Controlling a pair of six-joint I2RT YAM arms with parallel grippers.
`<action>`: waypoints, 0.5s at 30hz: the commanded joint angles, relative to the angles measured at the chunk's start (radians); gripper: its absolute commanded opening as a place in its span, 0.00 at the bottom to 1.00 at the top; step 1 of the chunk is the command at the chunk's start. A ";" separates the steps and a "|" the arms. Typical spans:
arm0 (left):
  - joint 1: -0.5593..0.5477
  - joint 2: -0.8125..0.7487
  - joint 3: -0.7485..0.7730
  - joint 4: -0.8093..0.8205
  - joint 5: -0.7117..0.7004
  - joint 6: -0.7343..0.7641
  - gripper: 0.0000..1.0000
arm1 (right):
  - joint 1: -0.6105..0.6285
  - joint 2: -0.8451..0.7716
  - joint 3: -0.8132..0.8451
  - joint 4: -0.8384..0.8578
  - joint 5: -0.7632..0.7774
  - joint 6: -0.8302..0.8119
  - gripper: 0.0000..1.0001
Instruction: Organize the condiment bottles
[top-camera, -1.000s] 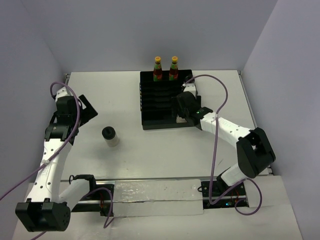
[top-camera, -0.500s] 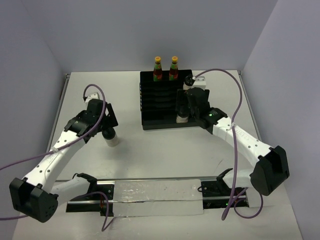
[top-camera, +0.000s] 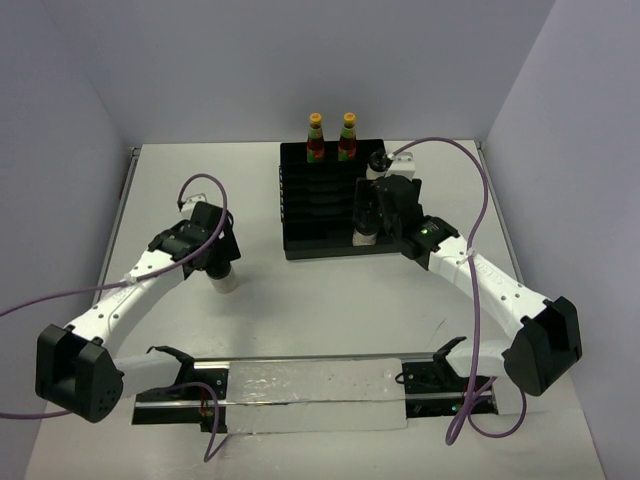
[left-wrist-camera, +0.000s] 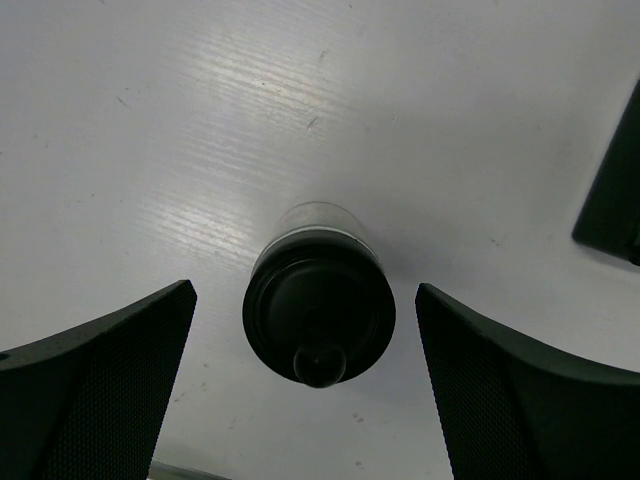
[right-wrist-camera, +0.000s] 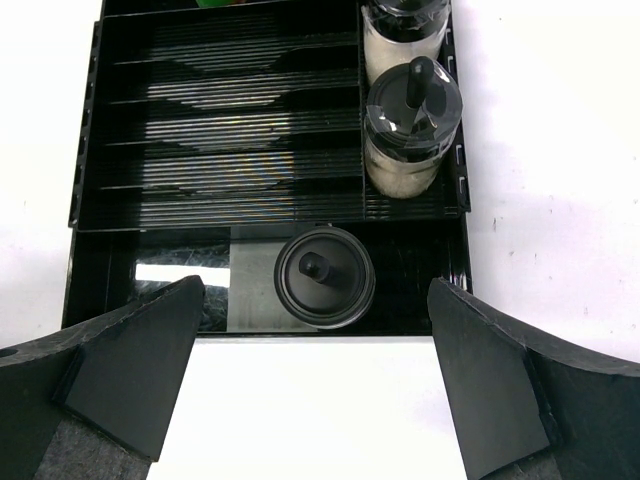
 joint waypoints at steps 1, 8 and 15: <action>-0.003 0.027 -0.022 0.064 0.005 -0.025 0.98 | -0.005 -0.034 0.030 0.003 0.007 0.000 1.00; -0.005 0.048 -0.043 0.083 -0.001 -0.035 0.89 | -0.005 -0.030 0.026 0.003 0.002 0.001 1.00; -0.005 0.058 -0.046 0.096 0.002 -0.032 0.75 | -0.005 -0.033 0.025 0.003 0.006 0.000 1.00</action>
